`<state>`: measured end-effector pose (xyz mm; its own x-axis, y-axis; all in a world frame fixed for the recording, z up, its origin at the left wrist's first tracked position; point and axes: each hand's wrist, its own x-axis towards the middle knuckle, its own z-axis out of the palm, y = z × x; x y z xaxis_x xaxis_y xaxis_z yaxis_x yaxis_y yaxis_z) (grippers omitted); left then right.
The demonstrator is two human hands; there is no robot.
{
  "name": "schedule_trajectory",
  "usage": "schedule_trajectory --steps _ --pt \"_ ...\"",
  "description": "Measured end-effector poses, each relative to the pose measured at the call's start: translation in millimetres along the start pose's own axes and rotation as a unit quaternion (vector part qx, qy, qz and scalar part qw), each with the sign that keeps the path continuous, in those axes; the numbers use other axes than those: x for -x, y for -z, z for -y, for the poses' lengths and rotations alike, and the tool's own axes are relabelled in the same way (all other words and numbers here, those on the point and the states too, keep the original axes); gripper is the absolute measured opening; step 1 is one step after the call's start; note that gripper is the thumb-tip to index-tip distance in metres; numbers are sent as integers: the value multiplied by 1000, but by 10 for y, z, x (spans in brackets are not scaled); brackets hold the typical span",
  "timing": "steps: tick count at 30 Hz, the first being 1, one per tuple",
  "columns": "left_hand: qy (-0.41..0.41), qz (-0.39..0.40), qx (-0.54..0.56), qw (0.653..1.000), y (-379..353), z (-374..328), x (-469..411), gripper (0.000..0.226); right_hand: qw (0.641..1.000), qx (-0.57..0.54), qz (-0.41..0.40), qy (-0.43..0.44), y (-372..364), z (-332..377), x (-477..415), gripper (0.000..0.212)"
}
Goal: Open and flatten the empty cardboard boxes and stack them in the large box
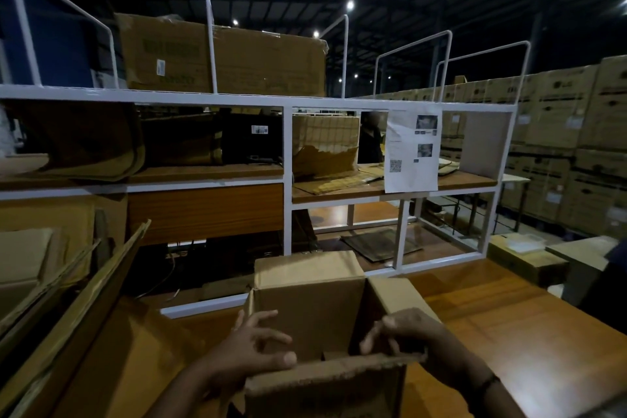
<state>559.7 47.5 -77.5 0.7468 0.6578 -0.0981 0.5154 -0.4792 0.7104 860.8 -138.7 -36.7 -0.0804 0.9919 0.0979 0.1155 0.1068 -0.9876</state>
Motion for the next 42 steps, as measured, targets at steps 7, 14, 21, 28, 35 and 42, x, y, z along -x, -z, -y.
schedule_trajectory --steps 7,14,21,28,35,42 --pt "32 33 -65 997 91 -182 85 83 906 332 109 -240 -297 301 -182 48" --pt "59 -61 -53 995 -62 -178 86 65 824 539 -1 -175 -524 1 -383 41" --pt "52 -184 -152 970 -218 -25 -19 30 737 654 -164 -40 -701 -519 -476 56" --pt "43 -202 -147 967 -255 66 -77 33 721 674 -156 -43 -716 -827 -474 121" --pt "48 -211 -135 967 -277 33 -64 35 711 681 -159 -78 -771 -736 -551 78" --pt "49 -210 -149 965 -263 11 -40 41 714 681 -132 -88 -798 -517 -508 72"
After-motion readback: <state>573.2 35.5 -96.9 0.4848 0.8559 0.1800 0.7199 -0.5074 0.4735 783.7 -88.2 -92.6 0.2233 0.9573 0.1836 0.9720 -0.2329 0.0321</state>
